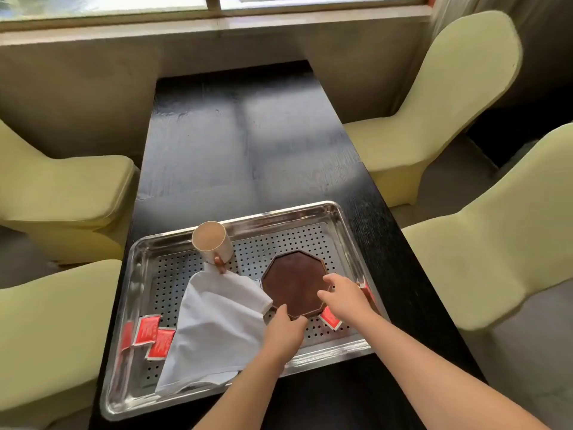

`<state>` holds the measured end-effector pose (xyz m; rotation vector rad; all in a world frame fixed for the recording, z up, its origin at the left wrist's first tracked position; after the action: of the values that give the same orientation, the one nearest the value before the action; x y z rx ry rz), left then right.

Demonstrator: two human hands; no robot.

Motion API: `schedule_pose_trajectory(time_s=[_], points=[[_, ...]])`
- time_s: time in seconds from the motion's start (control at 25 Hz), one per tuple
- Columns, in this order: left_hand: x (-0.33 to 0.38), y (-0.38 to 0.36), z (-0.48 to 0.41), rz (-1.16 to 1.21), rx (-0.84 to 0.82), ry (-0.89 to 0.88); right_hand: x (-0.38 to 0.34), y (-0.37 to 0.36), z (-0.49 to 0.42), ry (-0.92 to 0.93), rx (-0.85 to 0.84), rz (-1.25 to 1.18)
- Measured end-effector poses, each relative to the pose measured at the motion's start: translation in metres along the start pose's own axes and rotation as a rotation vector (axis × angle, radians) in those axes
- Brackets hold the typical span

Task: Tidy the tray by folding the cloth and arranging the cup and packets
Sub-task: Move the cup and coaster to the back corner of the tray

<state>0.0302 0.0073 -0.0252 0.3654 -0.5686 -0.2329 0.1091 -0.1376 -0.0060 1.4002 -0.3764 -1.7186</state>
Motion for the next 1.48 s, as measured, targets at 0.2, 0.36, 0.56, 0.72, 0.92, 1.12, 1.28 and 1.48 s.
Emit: schedule_pose_trajectory(time_s=[0.2,0.36,0.56,0.72,0.92,1.12,1.28,1.48], points=[[0.003,-0.003,-0.016,0.058,0.05,0.038,0.013,0.001,-0.024,-0.045,-0.028,-0.014],[0.008,-0.002,-0.021,0.104,0.102,0.091,0.018,-0.001,-0.039,-0.055,-0.052,-0.014],[0.012,-0.009,-0.024,0.172,0.057,0.12,0.023,-0.003,-0.049,-0.055,-0.05,-0.041],[0.029,-0.015,-0.027,0.253,0.002,0.102,0.029,0.009,-0.063,-0.063,-0.009,-0.034],[0.047,-0.016,-0.038,0.315,-0.064,0.123,0.036,0.023,-0.078,-0.075,0.013,-0.032],[0.057,-0.007,-0.049,0.397,-0.084,0.111,0.04,0.03,-0.086,-0.071,0.065,-0.059],[0.061,0.003,-0.058,0.487,-0.033,0.073,0.04,0.023,-0.087,-0.068,0.11,-0.069],[0.072,0.005,-0.067,0.515,-0.085,0.071,0.039,0.025,-0.098,-0.051,0.129,-0.058]])
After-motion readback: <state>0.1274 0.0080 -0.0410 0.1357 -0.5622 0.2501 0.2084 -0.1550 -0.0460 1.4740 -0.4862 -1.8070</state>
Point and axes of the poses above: each hand's wrist, its own z-axis away from the middle knuckle, its own y-axis out of the back of the hand, x = y × z, the point moved 4 cm from there along -z, towards the middle knuckle, and after that the axes turned 15 degrees about y, right-handed, at the moved point
